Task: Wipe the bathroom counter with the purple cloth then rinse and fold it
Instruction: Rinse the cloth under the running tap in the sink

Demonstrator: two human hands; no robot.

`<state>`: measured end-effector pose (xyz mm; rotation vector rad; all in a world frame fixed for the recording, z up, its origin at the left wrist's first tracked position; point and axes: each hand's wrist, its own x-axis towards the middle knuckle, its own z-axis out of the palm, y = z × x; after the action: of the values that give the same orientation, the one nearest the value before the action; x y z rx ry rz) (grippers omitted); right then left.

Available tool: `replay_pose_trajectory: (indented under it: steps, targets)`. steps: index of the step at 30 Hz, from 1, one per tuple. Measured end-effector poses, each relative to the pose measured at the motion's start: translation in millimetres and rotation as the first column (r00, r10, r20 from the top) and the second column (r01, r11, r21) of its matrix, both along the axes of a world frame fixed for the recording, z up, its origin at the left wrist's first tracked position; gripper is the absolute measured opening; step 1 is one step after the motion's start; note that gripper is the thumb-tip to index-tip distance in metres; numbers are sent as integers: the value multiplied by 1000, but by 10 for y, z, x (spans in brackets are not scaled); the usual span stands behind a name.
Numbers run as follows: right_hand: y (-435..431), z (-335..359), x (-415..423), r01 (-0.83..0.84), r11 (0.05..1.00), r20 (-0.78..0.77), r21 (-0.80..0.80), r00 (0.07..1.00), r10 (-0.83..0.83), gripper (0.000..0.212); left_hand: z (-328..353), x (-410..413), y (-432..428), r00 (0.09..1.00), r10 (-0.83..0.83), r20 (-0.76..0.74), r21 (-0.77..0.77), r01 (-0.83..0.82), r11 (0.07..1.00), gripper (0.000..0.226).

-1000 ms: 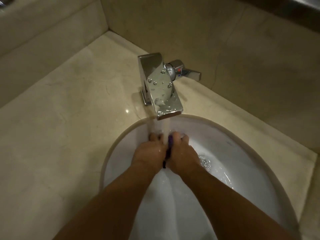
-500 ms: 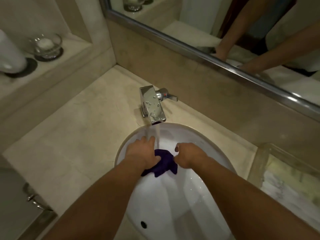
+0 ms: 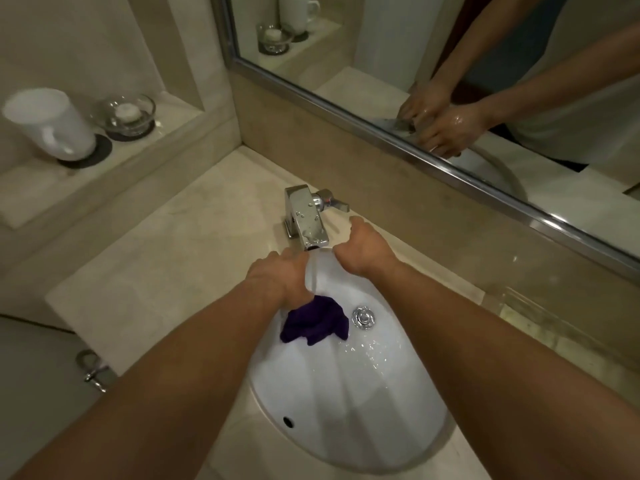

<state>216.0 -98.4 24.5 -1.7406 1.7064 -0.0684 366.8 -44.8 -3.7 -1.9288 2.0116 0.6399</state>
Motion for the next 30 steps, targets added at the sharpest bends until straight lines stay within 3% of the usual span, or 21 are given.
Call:
replay_pose_trajectory:
  steps: [5,24,30]
  targets:
    - [-165,-36,114,120,993,130,12,984,-121,64,-125,82,6,1000,-14,-24,43,15,999,82]
    - [-199,-44,116,126,992,137,17,982,-127,55,-251,81,131,996,10,-92,107,0,994,87]
    - [-102,-75,146,149,986,242,79,956,-164,65,-335,80,229,997,16,-73,154,-5,988,84]
